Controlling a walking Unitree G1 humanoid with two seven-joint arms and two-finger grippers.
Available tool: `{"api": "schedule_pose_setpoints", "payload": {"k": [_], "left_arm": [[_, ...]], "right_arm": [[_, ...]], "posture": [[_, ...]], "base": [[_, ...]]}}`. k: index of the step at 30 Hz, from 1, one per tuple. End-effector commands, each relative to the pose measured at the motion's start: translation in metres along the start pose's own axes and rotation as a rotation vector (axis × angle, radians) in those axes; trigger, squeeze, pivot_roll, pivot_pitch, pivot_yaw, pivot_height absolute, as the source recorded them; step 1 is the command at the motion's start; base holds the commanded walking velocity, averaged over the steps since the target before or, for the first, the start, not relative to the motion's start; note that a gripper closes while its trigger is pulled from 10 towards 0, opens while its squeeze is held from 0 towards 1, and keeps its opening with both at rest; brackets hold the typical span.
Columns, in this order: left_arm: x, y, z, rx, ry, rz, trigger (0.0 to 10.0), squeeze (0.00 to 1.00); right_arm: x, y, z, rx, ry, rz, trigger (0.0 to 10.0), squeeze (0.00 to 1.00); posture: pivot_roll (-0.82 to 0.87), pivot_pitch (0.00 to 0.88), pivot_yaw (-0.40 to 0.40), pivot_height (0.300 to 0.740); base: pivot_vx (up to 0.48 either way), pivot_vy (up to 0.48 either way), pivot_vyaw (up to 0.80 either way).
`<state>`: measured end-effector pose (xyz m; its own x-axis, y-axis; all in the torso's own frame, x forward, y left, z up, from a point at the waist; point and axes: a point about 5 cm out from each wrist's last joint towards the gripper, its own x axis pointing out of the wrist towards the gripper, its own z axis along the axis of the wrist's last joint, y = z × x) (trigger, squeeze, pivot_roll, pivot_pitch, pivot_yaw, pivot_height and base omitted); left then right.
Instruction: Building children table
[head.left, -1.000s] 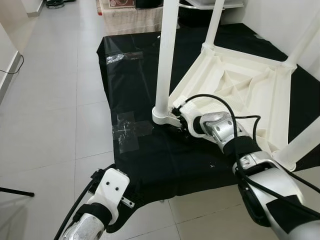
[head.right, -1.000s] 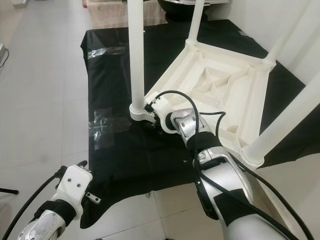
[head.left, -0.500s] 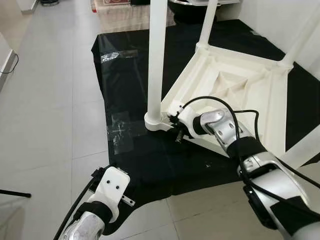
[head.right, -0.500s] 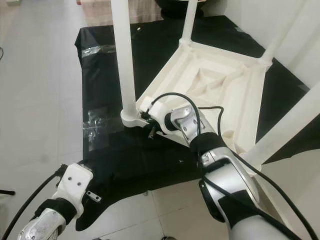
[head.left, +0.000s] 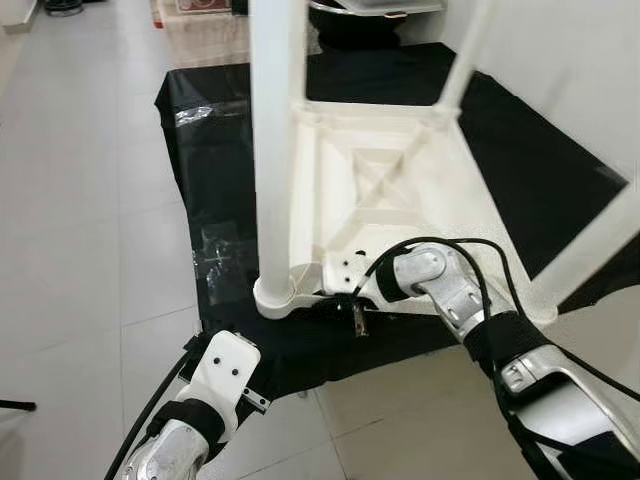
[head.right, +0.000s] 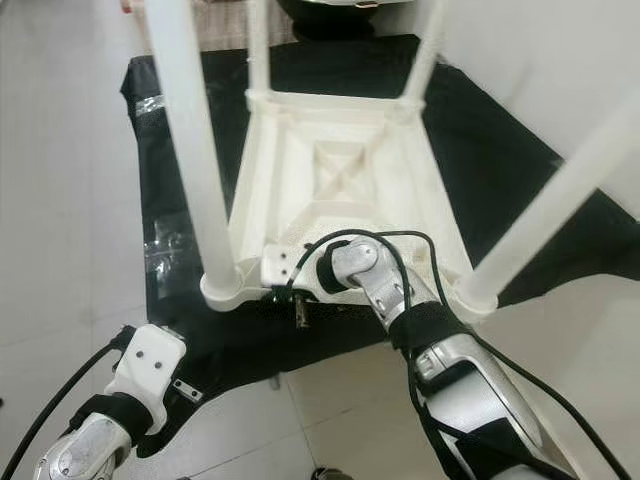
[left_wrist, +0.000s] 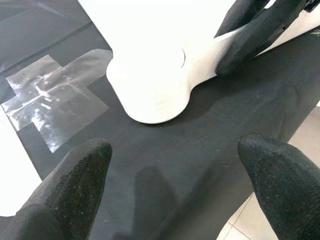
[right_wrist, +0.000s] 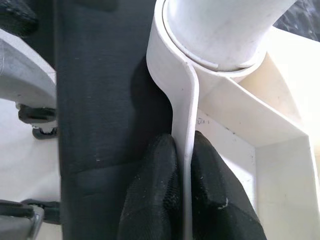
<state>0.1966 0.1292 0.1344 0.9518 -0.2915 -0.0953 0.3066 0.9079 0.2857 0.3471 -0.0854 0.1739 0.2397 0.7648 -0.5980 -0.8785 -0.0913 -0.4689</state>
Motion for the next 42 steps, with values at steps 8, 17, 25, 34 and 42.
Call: {"api": "schedule_pose_setpoints", "payload": {"k": [8, 17, 25, 34, 42], "left_arm": [[-0.002, -0.001, -0.005, 0.001, 0.03, -0.011, 10.0, 0.0], [-0.002, -0.001, -0.005, -0.001, 0.032, -0.016, 10.0, 0.0], [-0.003, -0.001, -0.005, 0.001, 0.035, -0.013, 10.0, 0.0], [-0.003, -0.001, -0.005, -0.002, 0.036, -0.011, 10.0, 0.0], [-0.002, -0.001, -0.005, -0.006, 0.036, -0.01, 10.0, 0.0]], "right_arm": [[0.008, 0.005, 0.054, -0.271, -0.235, -0.004, 0.0, 0.0], [0.016, 0.005, 0.065, -0.395, -0.259, -0.006, 0.0, 0.0], [0.019, -0.011, 0.077, -0.485, -0.235, -0.116, 0.0, 0.0], [0.012, -0.03, 0.076, -0.571, -0.166, -0.258, 10.0, 0.0], [-0.01, -0.045, 0.057, -0.533, -0.085, -0.382, 10.0, 1.0]], "posture": [[0.06, 0.186, -0.04, 0.74], [0.06, 0.184, -0.041, 0.74], [0.07, 0.184, -0.042, 0.74], [0.07, 0.192, -0.041, 0.74], [0.06, 0.192, -0.041, 0.74]], "base": [[0.0, 0.0, 0.0], [0.0, 0.0, 0.0], [0.0, 0.0, 0.0], [0.0, 0.0, 0.0], [0.0, 0.0, 0.0]]}}
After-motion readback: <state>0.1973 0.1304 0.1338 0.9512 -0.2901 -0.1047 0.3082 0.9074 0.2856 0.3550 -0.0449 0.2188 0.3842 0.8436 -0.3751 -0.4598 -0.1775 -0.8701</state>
